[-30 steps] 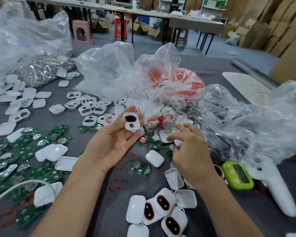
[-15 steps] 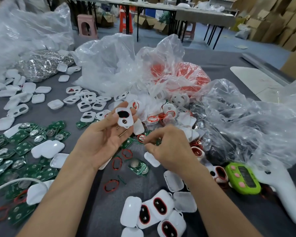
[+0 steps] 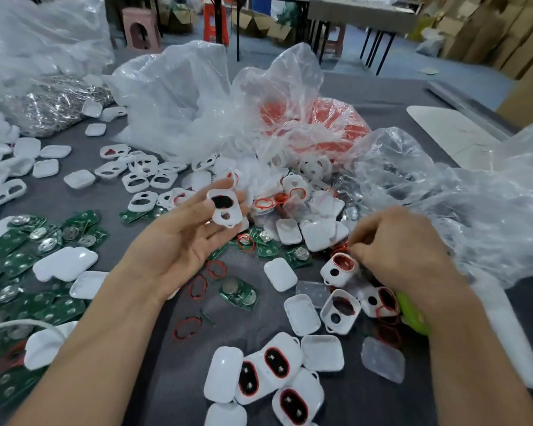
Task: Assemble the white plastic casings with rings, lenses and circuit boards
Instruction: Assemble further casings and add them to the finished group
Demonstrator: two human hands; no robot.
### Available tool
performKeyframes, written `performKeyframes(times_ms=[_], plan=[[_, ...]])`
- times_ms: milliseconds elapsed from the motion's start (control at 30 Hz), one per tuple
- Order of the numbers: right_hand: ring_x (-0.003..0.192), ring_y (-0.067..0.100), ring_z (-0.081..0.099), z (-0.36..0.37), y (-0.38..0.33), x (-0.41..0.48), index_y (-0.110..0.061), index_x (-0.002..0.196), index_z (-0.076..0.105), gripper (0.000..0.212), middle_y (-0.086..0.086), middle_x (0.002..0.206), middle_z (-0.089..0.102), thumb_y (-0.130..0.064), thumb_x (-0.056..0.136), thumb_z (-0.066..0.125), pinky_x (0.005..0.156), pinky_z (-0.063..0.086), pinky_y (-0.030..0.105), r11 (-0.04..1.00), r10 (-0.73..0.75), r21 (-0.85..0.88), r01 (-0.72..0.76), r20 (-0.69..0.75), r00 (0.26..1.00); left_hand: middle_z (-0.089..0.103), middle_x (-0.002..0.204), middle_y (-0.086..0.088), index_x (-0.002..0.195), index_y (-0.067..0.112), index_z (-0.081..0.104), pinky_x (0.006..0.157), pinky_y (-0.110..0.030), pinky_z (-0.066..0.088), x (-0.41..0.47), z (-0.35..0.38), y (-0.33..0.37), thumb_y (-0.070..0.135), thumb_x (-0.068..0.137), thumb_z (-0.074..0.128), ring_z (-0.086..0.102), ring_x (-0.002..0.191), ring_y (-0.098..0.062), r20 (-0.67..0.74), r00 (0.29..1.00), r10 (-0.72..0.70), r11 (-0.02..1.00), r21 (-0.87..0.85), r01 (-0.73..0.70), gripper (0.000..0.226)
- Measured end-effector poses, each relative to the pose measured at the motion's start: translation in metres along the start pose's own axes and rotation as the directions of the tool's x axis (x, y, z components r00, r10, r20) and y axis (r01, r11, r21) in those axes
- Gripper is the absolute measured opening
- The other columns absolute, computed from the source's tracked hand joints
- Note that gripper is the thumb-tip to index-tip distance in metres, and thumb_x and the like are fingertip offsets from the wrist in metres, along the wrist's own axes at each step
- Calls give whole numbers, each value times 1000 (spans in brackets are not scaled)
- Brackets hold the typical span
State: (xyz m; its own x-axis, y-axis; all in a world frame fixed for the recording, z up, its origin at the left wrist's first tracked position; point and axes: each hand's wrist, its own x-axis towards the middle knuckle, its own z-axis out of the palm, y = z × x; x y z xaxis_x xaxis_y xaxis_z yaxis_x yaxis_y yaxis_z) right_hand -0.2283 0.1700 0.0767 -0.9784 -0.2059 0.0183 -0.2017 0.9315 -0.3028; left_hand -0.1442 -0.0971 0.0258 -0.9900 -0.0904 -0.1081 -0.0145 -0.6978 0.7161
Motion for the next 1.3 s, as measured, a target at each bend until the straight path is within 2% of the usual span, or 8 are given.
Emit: performKeyframes(times_ms=[200,467,567,667,733,900,1000,1300], plan=[[64,0,62,2,17,-10,-35,64,75,17,-17,64,69,-28,74,88,55,44,16,997,74,-31,-71,119,990,70,128,-17,115,13,78,83,-36,62,-1,27,-31,14,75,74,70,115,-33,85,986,-145,964,237,121,40],[76,-9,62,30,5,-3,-37,97,81,25,-19,94,77,-17,87,70,72,41,-5,942,-140,310,132,4,990,70,130,-15,116,14,77,78,-30,62,-3,21,-24,8,88,59,71,115,-29,43,991,-126,966,234,112,34],[113,17,62,29,7,15,-29,118,76,31,2,117,73,-18,92,64,106,46,30,970,-61,212,117,-253,966,70,129,-16,115,13,78,76,-30,63,-3,21,-22,8,86,59,72,110,-27,25,993,-115,969,224,106,35],[136,25,42,34,-12,24,-23,137,59,39,11,139,59,-30,100,47,120,15,43,981,-172,-93,172,3,985,70,128,-17,114,14,79,79,-31,63,-2,21,-21,8,86,58,73,109,-27,4,994,-107,971,217,104,35],[133,20,42,43,-26,22,-21,137,59,37,9,142,58,-25,102,45,120,12,40,955,-296,28,295,140,945,70,128,-17,114,13,79,81,-31,63,-1,21,-19,8,87,57,71,113,-29,2,995,-100,973,209,97,35],[63,19,64,41,-26,28,-21,84,81,25,-9,73,75,-20,95,59,60,52,33,761,-148,635,135,-33,988,68,132,-16,114,14,79,91,-35,60,1,15,-16,9,87,58,68,119,-31,-24,996,-87,979,181,90,34],[56,9,59,35,-17,56,-21,82,80,27,-7,76,76,-11,91,57,55,53,28,917,-6,386,100,-236,972,70,129,-15,113,16,79,85,-31,62,1,16,-15,11,84,60,70,116,-29,-29,997,-75,979,189,79,35],[93,18,66,29,-19,108,-29,100,76,23,-8,98,74,-21,85,62,101,49,41,925,-164,-336,175,61,985,68,132,-17,118,15,77,90,-34,61,0,12,-11,10,87,59,70,117,-28,-15,997,-71,981,179,72,36]])
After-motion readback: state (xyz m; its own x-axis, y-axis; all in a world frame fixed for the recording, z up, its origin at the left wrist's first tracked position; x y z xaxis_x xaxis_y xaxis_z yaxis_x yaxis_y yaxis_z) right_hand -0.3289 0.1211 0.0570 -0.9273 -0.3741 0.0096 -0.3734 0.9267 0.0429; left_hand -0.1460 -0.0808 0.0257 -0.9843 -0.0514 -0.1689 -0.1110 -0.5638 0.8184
